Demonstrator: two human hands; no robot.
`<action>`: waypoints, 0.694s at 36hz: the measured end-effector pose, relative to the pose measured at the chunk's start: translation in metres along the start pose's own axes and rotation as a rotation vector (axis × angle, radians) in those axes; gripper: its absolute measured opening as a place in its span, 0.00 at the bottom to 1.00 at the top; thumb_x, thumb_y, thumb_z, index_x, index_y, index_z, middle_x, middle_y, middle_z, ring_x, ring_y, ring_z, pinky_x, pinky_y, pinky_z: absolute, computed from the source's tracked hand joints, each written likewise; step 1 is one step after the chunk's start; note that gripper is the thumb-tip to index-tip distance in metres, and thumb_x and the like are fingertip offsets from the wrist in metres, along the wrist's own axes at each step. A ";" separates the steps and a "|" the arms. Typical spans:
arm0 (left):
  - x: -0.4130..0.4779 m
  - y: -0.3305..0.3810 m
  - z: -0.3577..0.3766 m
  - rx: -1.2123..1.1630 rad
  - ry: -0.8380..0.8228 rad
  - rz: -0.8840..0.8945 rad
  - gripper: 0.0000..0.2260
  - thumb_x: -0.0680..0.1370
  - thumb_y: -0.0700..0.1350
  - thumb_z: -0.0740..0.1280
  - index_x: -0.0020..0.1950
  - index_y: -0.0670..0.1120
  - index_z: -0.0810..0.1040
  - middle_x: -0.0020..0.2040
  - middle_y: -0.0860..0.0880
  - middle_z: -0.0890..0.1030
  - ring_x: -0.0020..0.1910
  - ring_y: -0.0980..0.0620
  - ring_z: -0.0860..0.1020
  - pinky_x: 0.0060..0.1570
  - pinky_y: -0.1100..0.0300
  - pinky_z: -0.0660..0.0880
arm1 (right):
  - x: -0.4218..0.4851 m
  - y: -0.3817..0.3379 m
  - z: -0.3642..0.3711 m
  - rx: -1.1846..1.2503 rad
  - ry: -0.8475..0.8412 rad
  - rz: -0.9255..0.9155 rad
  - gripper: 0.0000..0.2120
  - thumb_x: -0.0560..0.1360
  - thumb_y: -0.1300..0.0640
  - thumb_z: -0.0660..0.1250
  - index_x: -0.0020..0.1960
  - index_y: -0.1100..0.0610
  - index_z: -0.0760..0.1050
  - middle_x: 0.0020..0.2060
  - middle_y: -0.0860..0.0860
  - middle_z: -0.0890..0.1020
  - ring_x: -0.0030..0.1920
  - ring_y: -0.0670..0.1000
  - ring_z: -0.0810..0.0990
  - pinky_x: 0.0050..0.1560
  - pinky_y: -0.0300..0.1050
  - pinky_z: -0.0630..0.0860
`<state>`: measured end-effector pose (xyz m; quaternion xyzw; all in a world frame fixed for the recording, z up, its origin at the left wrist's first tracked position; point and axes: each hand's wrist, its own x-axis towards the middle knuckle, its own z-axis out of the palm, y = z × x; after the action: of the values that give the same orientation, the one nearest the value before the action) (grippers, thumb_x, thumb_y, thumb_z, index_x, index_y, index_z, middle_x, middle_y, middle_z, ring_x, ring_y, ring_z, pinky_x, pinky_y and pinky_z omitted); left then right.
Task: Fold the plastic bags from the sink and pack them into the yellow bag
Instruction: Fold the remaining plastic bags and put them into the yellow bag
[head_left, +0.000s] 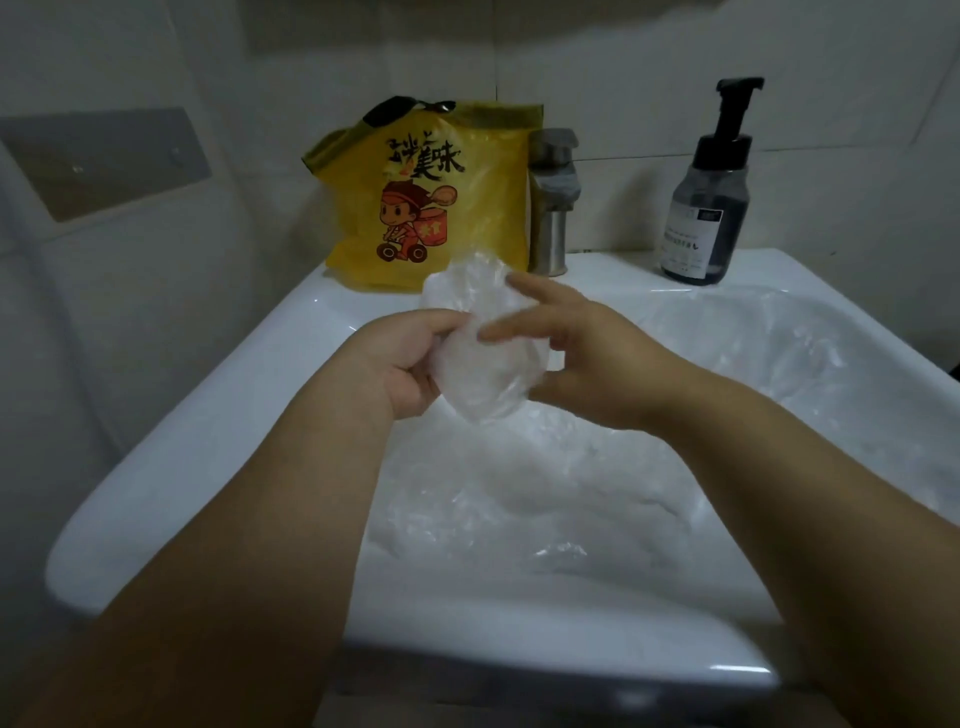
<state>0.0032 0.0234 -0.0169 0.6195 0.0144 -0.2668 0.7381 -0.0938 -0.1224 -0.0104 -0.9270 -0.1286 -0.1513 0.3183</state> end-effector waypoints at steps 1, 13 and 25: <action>0.000 0.000 0.000 0.018 -0.004 0.020 0.13 0.78 0.39 0.67 0.62 0.39 0.78 0.54 0.42 0.83 0.51 0.46 0.83 0.48 0.55 0.81 | -0.001 -0.002 -0.001 -0.021 0.017 -0.013 0.17 0.73 0.60 0.71 0.60 0.47 0.78 0.72 0.48 0.67 0.69 0.43 0.65 0.61 0.25 0.60; -0.005 0.000 0.013 0.015 -0.208 0.282 0.16 0.78 0.28 0.59 0.61 0.39 0.77 0.57 0.41 0.82 0.54 0.48 0.81 0.49 0.61 0.81 | 0.007 0.005 -0.006 0.488 0.125 0.371 0.15 0.79 0.44 0.61 0.42 0.53 0.78 0.38 0.44 0.80 0.40 0.40 0.77 0.44 0.34 0.70; -0.010 -0.002 0.014 0.102 -0.368 0.319 0.20 0.76 0.25 0.56 0.65 0.38 0.74 0.57 0.40 0.80 0.53 0.48 0.80 0.52 0.58 0.80 | 0.013 0.008 -0.006 0.838 0.210 0.638 0.35 0.65 0.47 0.77 0.67 0.56 0.69 0.57 0.54 0.79 0.54 0.54 0.79 0.52 0.52 0.78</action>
<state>-0.0105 0.0145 -0.0118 0.5915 -0.2315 -0.2555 0.7289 -0.0802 -0.1305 -0.0062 -0.6934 0.1425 -0.0747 0.7024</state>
